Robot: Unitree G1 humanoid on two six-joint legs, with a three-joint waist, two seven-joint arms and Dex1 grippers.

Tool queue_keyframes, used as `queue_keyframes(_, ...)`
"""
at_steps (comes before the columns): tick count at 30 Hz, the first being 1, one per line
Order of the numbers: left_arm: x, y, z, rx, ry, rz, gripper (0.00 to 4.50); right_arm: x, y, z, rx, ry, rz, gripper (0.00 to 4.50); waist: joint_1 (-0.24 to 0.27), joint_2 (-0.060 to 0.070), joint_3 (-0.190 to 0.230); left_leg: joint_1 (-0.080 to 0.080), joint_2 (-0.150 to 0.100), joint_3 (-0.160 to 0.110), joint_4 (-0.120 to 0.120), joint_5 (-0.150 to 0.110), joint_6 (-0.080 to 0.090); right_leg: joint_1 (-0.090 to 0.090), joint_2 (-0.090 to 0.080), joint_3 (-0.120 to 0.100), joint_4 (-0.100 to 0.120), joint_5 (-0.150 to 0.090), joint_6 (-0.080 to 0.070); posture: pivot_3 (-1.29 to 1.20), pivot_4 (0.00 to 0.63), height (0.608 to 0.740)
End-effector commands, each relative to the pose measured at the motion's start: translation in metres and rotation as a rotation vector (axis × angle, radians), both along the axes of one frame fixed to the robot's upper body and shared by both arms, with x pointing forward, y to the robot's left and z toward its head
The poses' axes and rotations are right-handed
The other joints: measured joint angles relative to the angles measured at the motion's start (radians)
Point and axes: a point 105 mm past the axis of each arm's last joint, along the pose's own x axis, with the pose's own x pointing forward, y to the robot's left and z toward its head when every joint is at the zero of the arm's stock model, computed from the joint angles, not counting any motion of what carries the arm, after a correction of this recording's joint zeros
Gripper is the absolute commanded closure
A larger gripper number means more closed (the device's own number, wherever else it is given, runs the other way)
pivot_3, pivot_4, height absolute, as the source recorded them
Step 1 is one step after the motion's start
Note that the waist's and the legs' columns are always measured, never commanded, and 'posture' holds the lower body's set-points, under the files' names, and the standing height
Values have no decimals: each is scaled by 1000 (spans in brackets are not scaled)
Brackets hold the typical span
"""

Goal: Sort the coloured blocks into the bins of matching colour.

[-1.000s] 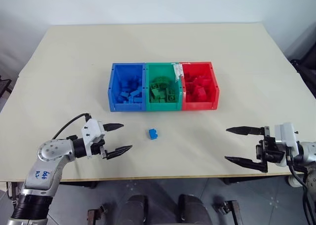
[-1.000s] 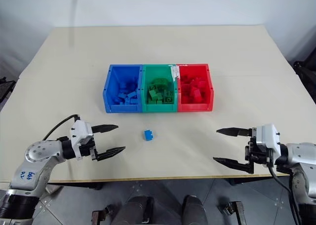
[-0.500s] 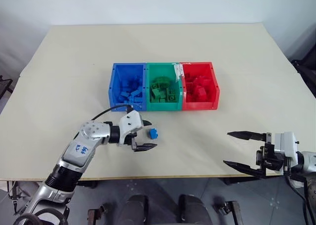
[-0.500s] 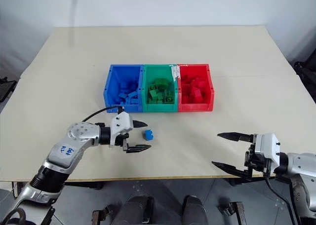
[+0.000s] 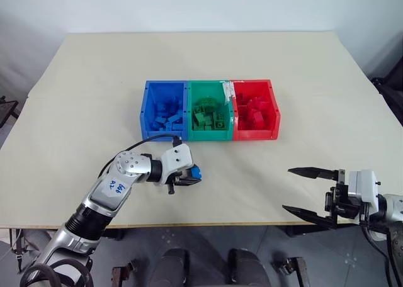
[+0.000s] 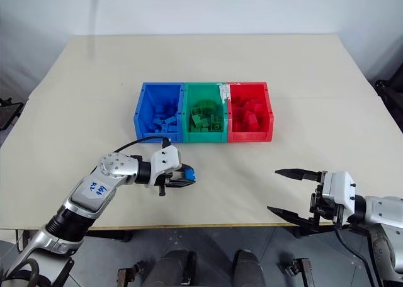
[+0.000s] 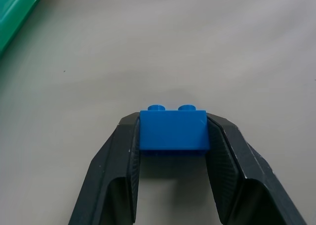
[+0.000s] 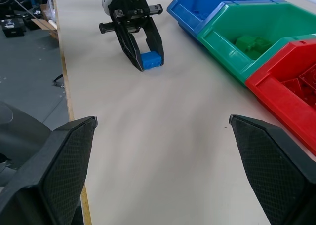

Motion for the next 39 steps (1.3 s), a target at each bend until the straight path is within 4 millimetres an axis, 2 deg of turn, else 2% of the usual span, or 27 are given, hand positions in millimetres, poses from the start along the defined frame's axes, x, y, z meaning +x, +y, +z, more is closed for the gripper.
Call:
queue_keyframes(1,-1,4,9,-97,-13,15,3032,0,9,12,33,-42,40,0,0,0,0,0,0,0,0,0,0,0,0,0,0,0,0,0,150,740)
queue_keyframes(5,10,29,27,-219,-68,108,3032,5,21,27,132,-83,52,0,-2,0,0,0,1,0,0,0,0,-1,0,0,0,0,0,0,150,740)
queue_keyframes(7,16,37,50,-354,-91,143,3032,9,27,35,186,-100,42,0,-1,0,0,-1,1,0,0,0,0,-1,0,0,0,0,0,0,150,740)
queue_keyframes(11,42,58,95,-512,-214,288,3032,16,35,46,276,-130,2,0,5,0,0,-3,0,-3,3,0,0,-1,0,-1,0,0,0,0,150,740)
queue_keyframes(14,68,59,125,-586,-305,367,3032,22,32,48,298,-146,-39,0,17,0,0,-3,-2,-3,4,0,0,-1,0,-1,1,1,2,0,150,740)
queue_keyframes(18,98,55,126,-522,-358,455,3032,30,30,48,300,-166,-85,0,18,0,0,-3,-6,-1,3,0,1,-1,0,-1,1,1,2,0,150,740)
queue_keyframes(22,109,54,121,-518,-346,473,3032,35,28,48,299,-176,-105,0,10,0,0,-3,-6,0,2,0,1,-3,0,-1,1,1,2,0,150,740)
queue_keyframes(23,110,55,121,-518,-355,481,2682,35,28,48,298,-176,-107,0,7,0,0,-4,-6,0,2,0,1,-3,0,-1,1,1,2,0,150,740)
queue_keyframes(28,103,60,131,-569,-390,461,1036,36,26,46,298,-177,-110,0,-1,-1,1,-4,-5,0,2,0,1,-4,0,-1,1,1,2,0,150,740)
queue_keyframes(31,92,72,136,-577,-452,441,54,37,24,44,300,-175,-113,0,-5,-1,0,-4,-5,0,2,0,1,-4,0,-1,1,1,2,0,150,740)
queue_keyframes(33,76,86,133,-572,-459,409,22,38,22,41,297,-167,-111,0,-7,-1,0,-4,-4,0,2,0,1,-4,0,-1,1,1,2,0,150,740)
queue_keyframes(36,47,119,110,-494,-436,392,22,43,18,37,281,-149,-97,0,-24,-1,0,-3,-3,0,0,0,1,-4,0,0,1,1,2,0,150,740)
queue_keyframes(39,34,142,95,-466,-405,441,22,48,14,34,273,-146,-97,0,-24,-1,1,-2,0,0,-1,0,1,-4,0,-1,1,1,2,0,150,740)
